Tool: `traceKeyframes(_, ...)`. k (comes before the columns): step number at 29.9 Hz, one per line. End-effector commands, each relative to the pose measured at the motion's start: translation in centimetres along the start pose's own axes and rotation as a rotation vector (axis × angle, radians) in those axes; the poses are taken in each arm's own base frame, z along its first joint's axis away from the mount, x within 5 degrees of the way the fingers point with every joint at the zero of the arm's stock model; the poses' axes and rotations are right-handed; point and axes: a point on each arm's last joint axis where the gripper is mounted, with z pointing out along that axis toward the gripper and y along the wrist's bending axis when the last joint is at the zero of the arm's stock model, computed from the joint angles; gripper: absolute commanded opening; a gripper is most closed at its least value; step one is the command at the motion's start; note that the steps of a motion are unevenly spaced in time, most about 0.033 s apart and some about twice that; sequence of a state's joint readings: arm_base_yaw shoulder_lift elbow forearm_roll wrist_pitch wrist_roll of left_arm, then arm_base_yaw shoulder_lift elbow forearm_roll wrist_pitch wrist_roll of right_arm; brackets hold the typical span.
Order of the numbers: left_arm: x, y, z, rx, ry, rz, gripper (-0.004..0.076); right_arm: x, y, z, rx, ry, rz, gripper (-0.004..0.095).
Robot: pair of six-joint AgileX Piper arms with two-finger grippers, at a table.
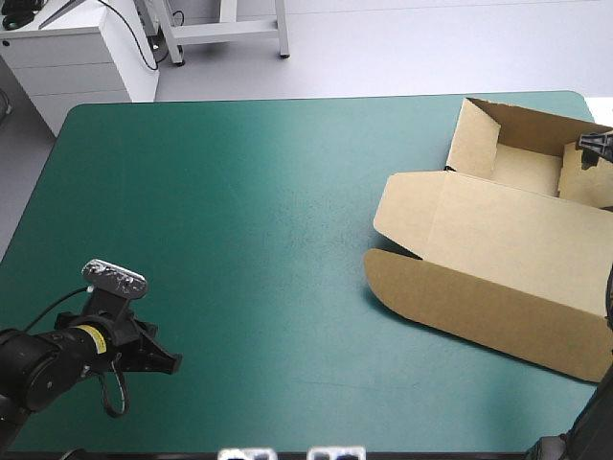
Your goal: Fold the box
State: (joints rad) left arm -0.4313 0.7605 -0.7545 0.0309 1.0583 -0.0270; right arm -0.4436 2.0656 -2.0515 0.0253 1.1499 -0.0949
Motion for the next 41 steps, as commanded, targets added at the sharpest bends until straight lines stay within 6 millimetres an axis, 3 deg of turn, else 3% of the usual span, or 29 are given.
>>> traceKeyframes(1,-0.8,0.0,-0.6,-0.003,-0.063,-0.001,-0.0008,-0.8,-0.2,-6.1,0.013,-0.127,0.006,0.086)
traceKeyframes(4,-0.8,0.0,-0.6,-0.003,-0.063,-0.001,-0.0008,-0.6,0.3,-7.7,-0.032,-0.149,-0.004,0.0836)
traceKeyframes(6,-0.8,0.0,-0.6,-0.003,-0.063,-0.001,-0.0008,-0.5,0.6,-8.9,-0.061,-0.168,-0.009,0.0753)
traceKeyframes(8,-0.8,0.0,-0.6,-0.003,-0.063,-0.001,-0.0008,-0.2,1.0,-10.2,-0.096,-0.178,-0.016,0.0581)
traceKeyframes(13,-0.8,0.0,-0.6,0.0,-0.063,-0.003,-0.0008,0.4,2.3,-12.5,-0.157,-0.193,-0.048,0.0002)
traceKeyframes(19,-0.8,-0.1,-0.6,0.017,-0.062,-0.016,-0.0008,1.0,4.9,-16.1,-0.217,-0.265,-0.105,-0.0005)
traceKeyframes(25,-0.8,-0.3,-0.6,0.037,-0.061,-0.027,-0.0008,2.7,9.7,-20.8,-0.297,-0.353,-0.245,-0.0004)
traceKeyframes(30,-0.9,-0.3,-0.7,0.029,-0.074,-0.023,-0.0008,6.2,13.9,-25.3,-0.394,-0.407,-0.394,-0.0004)
traceKeyframes(34,-1.3,-0.3,-0.7,0.03,-0.115,-0.024,-0.0008,10.0,16.3,-27.3,-0.473,-0.4,-0.501,-0.0004)
traceKeyframes(38,-1.4,-0.3,-0.7,0.03,-0.131,-0.012,-0.0008,13.8,16.8,-28.3,-0.517,-0.418,-0.558,-0.0004)
traceKeyframes(41,-1.5,-0.3,-0.7,0.036,-0.144,-0.016,-0.0008,16.6,16.2,-28.6,-0.543,-0.45,-0.556,-0.0004)
